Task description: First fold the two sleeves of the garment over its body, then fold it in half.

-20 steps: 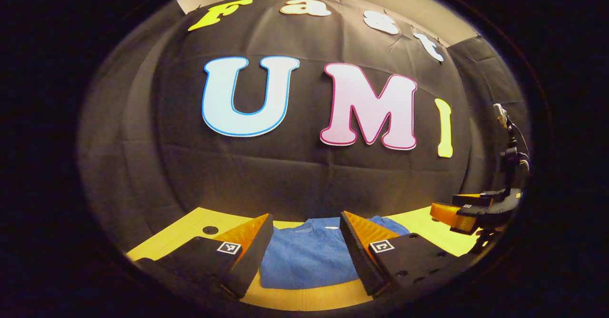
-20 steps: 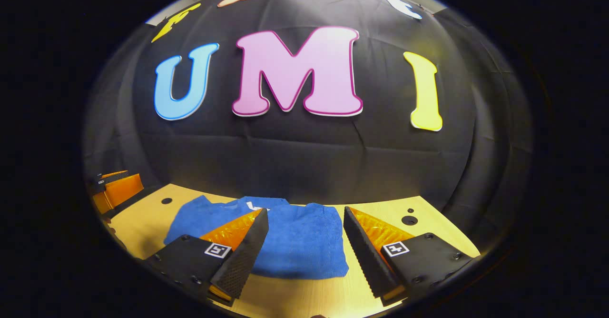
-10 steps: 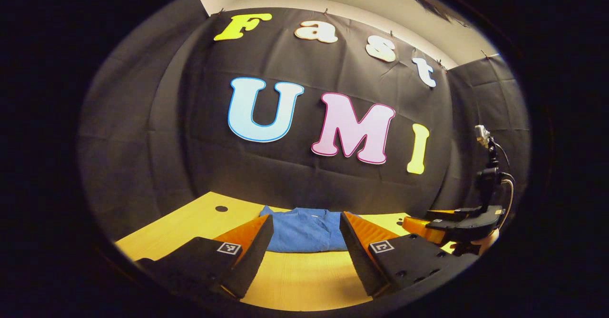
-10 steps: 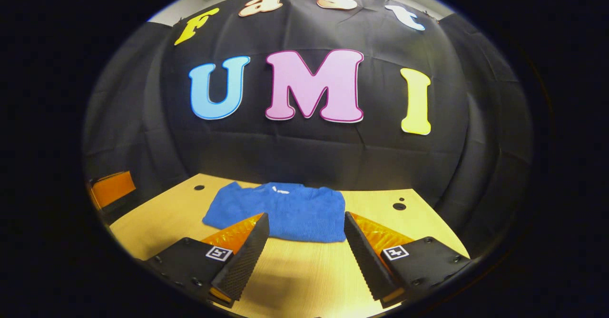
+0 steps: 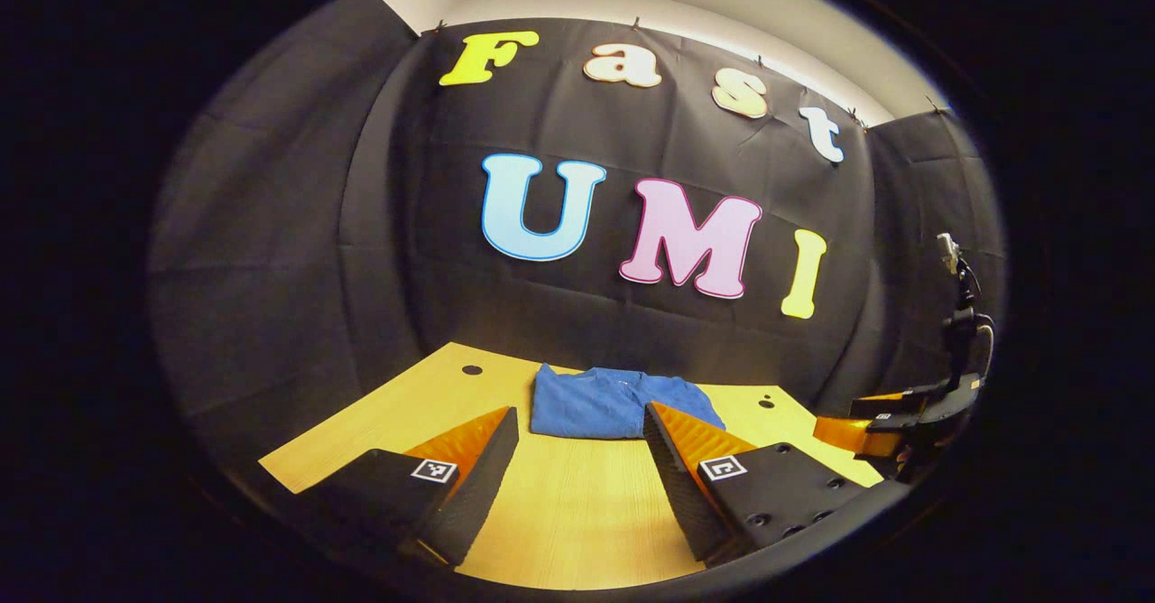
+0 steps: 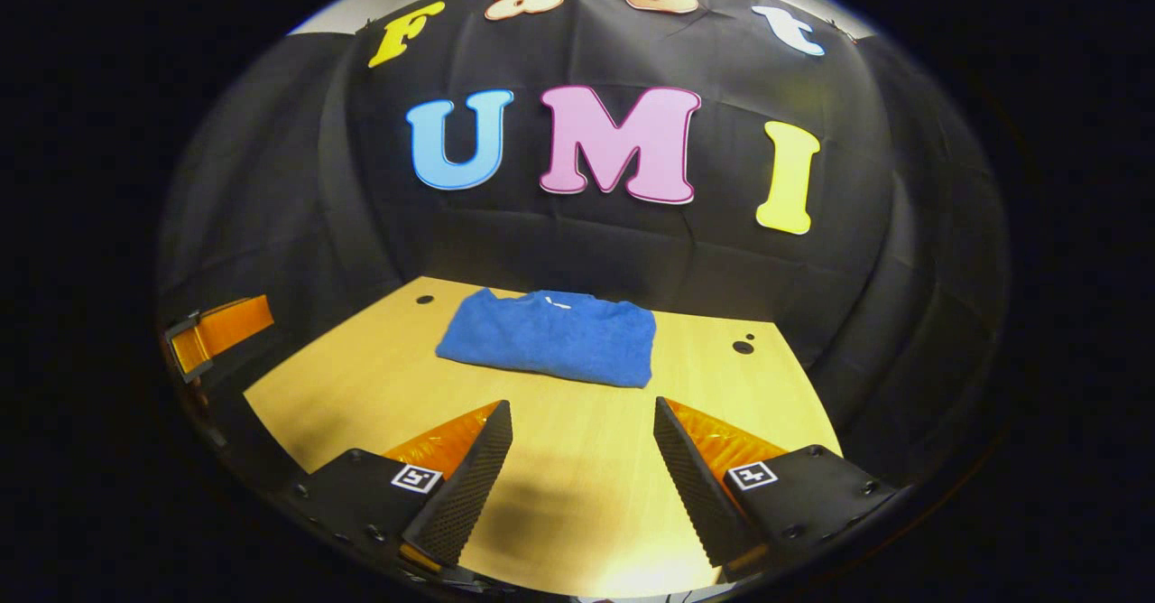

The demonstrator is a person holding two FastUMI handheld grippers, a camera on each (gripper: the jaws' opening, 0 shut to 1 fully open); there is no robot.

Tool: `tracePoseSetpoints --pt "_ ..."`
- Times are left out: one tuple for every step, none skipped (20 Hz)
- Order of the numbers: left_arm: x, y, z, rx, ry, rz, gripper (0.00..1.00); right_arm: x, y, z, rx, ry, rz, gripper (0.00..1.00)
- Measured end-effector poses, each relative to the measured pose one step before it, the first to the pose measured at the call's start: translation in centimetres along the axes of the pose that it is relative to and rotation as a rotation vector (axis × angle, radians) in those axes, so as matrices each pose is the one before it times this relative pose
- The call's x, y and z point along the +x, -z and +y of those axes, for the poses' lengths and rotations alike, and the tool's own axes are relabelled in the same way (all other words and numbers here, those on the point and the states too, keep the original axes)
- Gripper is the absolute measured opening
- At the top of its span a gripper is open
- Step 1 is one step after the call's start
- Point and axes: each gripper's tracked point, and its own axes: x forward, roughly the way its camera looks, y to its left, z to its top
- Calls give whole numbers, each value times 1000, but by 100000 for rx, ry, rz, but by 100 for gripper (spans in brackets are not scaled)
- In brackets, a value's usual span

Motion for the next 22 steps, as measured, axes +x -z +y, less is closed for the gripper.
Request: tracePoseSetpoints --pt "-607 -605 -553 462 232 -426 80 -963 -634 1099 749 -1622 -1452 99" --pt "-512 -627 -165 1257 -559 -232 81 -849 -626 1019 454 -1885 -1360 94" --pt "-664 -694 39 1540 -672 -303 81 -885 -606 891 341 -1742 -1277 94" --pt "-516 -802 -396 1554 220 -687 80 -824 -370 724 640 -1396 -485 99" --pt "-538 -748 -691 1419 1155 -738 80 -626 -319 628 704 -1298 61 99" --pt "-455 -732 -643 1167 1112 -974 80 -459 -290 548 566 -1414 241 99" --pt "-389 -516 -455 788 827 -879 81 -217 -468 419 -86 -1197 -765 99" --pt "-375 -552 -420 290 872 -1687 81 40 -256 383 -613 -378 -1239 99" --pt "-222 -207 -537 204 1487 -1564 81 211 -640 -216 -812 666 -1601 99" --pt "-61 -138 -458 -41 893 -720 81 329 -472 -201 258 386 -721 98" --pt "-43 263 -40 -574 -200 413 81 225 -228 -19 1475 -30 57 99" --pt "-125 10 20 -1076 -463 150 81 176 -334 40 2260 -404 -20 99" --pt "-203 -256 70 -1356 -340 -744 80 140 -538 168 1771 -738 -984 99" --pt "-104 -342 191 -1060 -686 -638 80 73 -671 205 698 -306 -1274 99" --pt "-110 -81 357 -554 -1138 -368 80 137 -509 186 -383 -432 -794 98" --pt "-160 -294 535 -219 -1498 -352 81 191 -293 159 -1033 -414 -197 98" --pt "-215 -269 347 -196 -1101 -562 80 140 -348 138 -1195 -288 -265 98" --pt "-133 -394 195 -37 -203 -774 81 66 -363 226 -966 -343 -325 98" --pt "-184 -223 -4 330 468 -747 80 63 -276 338 -569 -595 -466 98" --pt "-225 -233 64 674 255 -938 80 13 -227 459 -543 -740 -796 98" --pt "-86 -39 349 729 -201 -413 80 -8 -176 300 -754 -435 -688 98" --pt "-230 7 252 505 -440 196 80 -47 93 281 -584 -373 193 98"
